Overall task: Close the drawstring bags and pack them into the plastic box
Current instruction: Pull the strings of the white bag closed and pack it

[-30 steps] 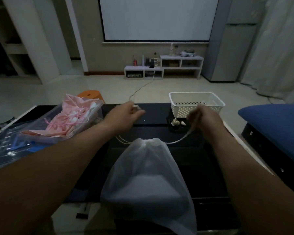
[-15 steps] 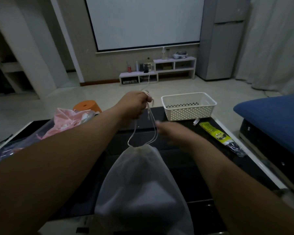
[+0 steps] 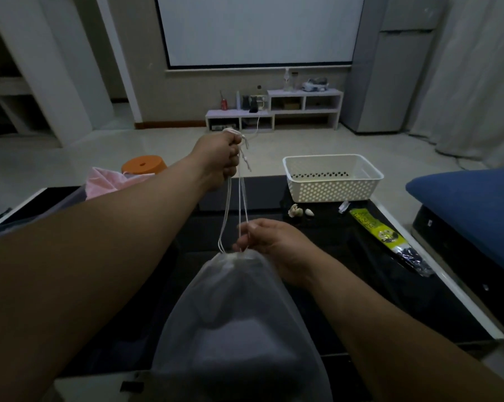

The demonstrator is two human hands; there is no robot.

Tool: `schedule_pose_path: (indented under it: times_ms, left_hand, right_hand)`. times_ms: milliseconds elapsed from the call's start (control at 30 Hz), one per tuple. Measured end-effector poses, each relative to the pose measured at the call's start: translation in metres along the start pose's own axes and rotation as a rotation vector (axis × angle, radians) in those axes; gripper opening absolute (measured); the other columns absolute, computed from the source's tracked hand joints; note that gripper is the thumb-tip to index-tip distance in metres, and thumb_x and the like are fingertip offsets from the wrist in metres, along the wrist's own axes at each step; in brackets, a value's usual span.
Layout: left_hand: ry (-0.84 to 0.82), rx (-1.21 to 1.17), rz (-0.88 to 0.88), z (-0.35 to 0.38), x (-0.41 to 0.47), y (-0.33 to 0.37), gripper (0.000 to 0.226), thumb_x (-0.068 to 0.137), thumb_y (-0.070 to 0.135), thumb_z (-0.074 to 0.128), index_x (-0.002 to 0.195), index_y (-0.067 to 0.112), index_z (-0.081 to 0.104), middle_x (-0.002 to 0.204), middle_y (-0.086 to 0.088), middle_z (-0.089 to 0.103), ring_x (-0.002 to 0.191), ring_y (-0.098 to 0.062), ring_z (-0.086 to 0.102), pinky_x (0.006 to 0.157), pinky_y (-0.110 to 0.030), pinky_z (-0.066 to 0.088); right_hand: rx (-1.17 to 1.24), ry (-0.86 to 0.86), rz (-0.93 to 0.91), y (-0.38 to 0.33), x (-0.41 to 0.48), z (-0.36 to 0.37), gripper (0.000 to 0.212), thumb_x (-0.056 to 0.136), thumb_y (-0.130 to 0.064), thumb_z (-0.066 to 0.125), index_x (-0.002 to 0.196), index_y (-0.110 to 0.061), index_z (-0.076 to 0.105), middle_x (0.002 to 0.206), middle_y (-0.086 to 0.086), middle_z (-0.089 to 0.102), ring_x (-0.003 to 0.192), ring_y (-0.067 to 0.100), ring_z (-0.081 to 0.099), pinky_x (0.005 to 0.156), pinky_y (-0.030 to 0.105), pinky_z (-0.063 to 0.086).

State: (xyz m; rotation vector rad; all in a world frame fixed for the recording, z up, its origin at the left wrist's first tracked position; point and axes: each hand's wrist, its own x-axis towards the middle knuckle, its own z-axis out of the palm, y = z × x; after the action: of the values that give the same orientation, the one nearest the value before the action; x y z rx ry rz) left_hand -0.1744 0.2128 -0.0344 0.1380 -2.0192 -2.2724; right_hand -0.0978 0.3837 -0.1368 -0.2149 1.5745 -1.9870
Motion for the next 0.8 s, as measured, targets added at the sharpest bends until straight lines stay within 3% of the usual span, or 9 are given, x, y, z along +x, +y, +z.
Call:
schedule_pose_path:
  times_ms: [67,133,200,300,433,567,633,700,800]
  left_hand:
    - [0.023,-0.018,-0.012,-0.008,0.005,0.001,0.030,0.108,0.019,0.039,0.079,0.023,0.049,0.056,0.007,0.033,0.044,-0.008,0.023,0.040,-0.022,0.015]
    - [0.041,-0.032,-0.025,-0.015,0.006,0.000,0.029,0.108,0.019,0.040,0.080,0.023,0.049,0.058,0.006,0.033,0.047,-0.009,0.023,0.044,-0.023,0.016]
    - [0.057,-0.042,-0.033,-0.019,0.007,-0.003,0.029,0.108,0.019,0.041,0.081,0.022,0.049,0.058,0.006,0.034,0.047,-0.008,0.025,0.045,-0.023,0.017]
    - [0.076,-0.063,-0.050,-0.027,0.013,-0.010,0.031,0.107,0.018,0.041,0.078,0.022,0.049,0.054,0.007,0.034,0.043,-0.008,0.024,0.040,-0.021,0.016]
    - [0.130,-0.097,-0.065,-0.038,0.017,-0.022,0.031,0.107,0.018,0.042,0.078,0.022,0.051,0.054,0.007,0.034,0.043,-0.007,0.024,0.039,-0.020,0.018]
    - [0.228,-0.057,-0.099,-0.061,0.025,-0.035,0.033,0.109,0.031,0.046,0.078,0.022,0.050,0.052,0.008,0.035,0.039,-0.006,0.027,0.033,-0.020,0.022]
    - [0.303,-0.051,-0.138,-0.076,0.024,-0.034,0.035,0.109,0.038,0.047,0.078,0.022,0.049,0.055,0.007,0.036,0.039,-0.006,0.028,0.033,-0.020,0.023]
    - [0.343,-0.066,-0.162,-0.084,0.019,-0.030,0.032,0.108,0.032,0.046,0.078,0.021,0.047,0.058,0.006,0.034,0.041,-0.007,0.029,0.036,-0.021,0.022]
    - [0.300,-0.131,-0.123,-0.065,0.006,-0.015,0.025,0.100,0.017,0.041,0.075,0.023,0.039,0.059,0.005,0.031,0.047,-0.010,0.026,0.044,-0.024,0.020]
  right_hand:
    - [0.066,0.041,-0.001,0.003,0.005,-0.001,0.023,0.107,-0.016,0.054,0.116,-0.004,0.071,0.090,0.012,0.071,0.093,0.026,0.074,0.097,0.043,0.059]
    - [0.085,0.037,0.023,0.004,0.006,0.000,0.025,0.108,-0.016,0.052,0.117,-0.005,0.073,0.091,0.010,0.072,0.091,0.022,0.074,0.089,0.040,0.060]
    - [0.074,-0.015,0.066,0.002,0.005,0.003,0.029,0.108,-0.019,0.052,0.119,-0.007,0.076,0.103,0.012,0.075,0.096,0.023,0.073,0.084,0.038,0.060]
    - [0.119,-0.100,0.109,-0.002,0.000,0.010,0.029,0.106,-0.015,0.052,0.121,-0.003,0.074,0.115,0.018,0.075,0.102,0.024,0.072,0.089,0.036,0.061]
    - [0.211,-0.103,0.125,-0.003,0.001,0.018,0.018,0.106,-0.008,0.053,0.110,-0.003,0.070,0.088,0.011,0.075,0.079,0.017,0.074,0.071,0.029,0.062]
    - [0.328,0.102,0.204,0.002,0.013,0.012,0.013,0.101,-0.004,0.059,0.100,0.000,0.071,0.071,0.008,0.065,0.064,0.011,0.065,0.072,0.027,0.059]
    - [0.213,0.206,0.230,0.006,0.015,0.009,0.012,0.099,-0.003,0.061,0.097,0.002,0.072,0.067,0.007,0.061,0.054,0.009,0.061,0.061,0.023,0.057]
    - [-0.023,0.259,0.215,0.010,0.017,0.006,0.013,0.097,-0.002,0.064,0.095,0.005,0.075,0.061,0.006,0.059,0.053,0.011,0.057,0.058,0.024,0.052]
    - [-0.474,0.211,0.105,0.010,0.017,0.009,0.018,0.091,-0.016,0.073,0.086,-0.002,0.082,0.068,0.009,0.070,0.066,0.018,0.062,0.072,0.036,0.052]
